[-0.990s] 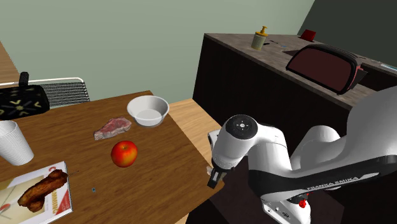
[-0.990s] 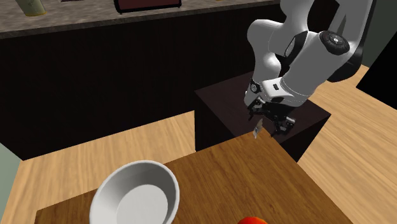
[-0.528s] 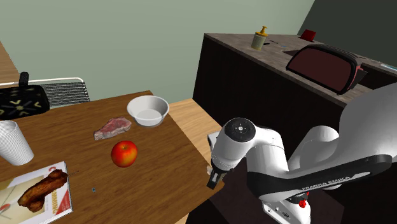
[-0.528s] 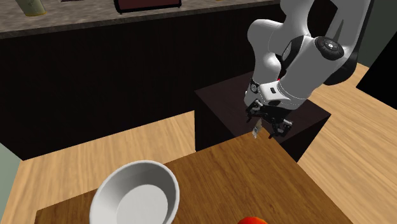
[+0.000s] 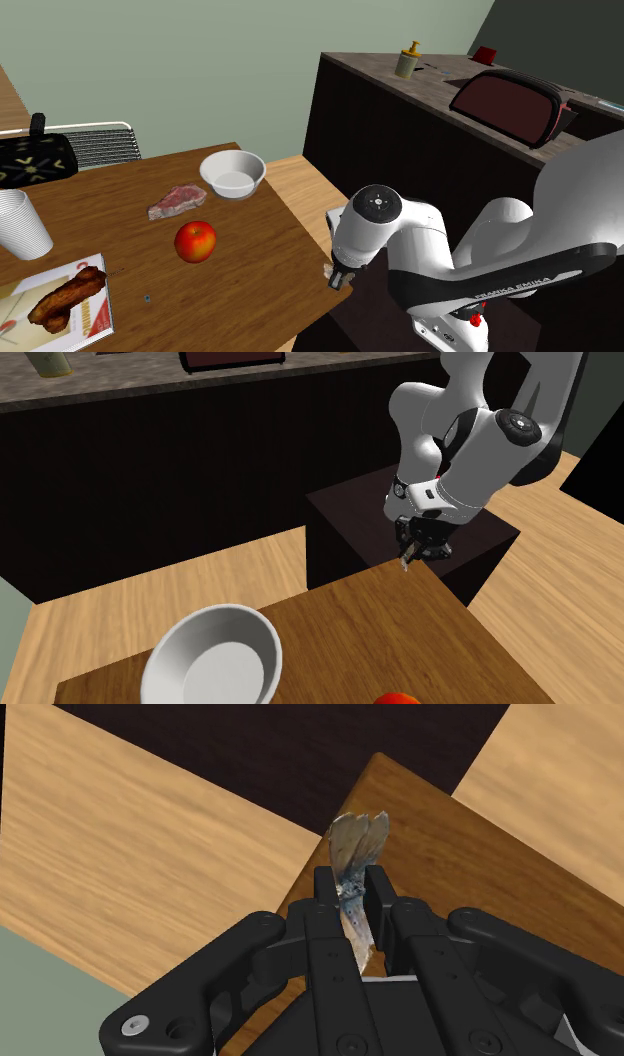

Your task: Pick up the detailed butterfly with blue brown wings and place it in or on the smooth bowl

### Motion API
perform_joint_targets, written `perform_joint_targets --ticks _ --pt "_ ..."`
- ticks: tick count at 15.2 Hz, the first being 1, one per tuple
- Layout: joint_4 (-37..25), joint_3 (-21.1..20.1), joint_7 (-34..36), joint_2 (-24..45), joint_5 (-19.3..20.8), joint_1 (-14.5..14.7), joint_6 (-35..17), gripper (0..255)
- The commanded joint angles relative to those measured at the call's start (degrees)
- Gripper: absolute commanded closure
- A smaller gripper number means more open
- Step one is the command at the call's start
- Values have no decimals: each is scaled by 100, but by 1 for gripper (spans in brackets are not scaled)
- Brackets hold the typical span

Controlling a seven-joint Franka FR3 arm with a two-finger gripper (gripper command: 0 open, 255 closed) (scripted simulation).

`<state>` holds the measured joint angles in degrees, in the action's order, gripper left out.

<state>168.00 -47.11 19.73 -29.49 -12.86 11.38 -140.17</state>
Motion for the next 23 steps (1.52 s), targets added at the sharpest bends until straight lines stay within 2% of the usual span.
perform_joint_targets --ticks 1,4,12,23 --pt "14 1 0 3 3 -5 4 255" --pt "13 1 2 4 4 -3 4 255" --pt "-195 503 -305 -761 -106 352 970 255" --pt "-642 1014 -570 -1497 9 513 2133 255"
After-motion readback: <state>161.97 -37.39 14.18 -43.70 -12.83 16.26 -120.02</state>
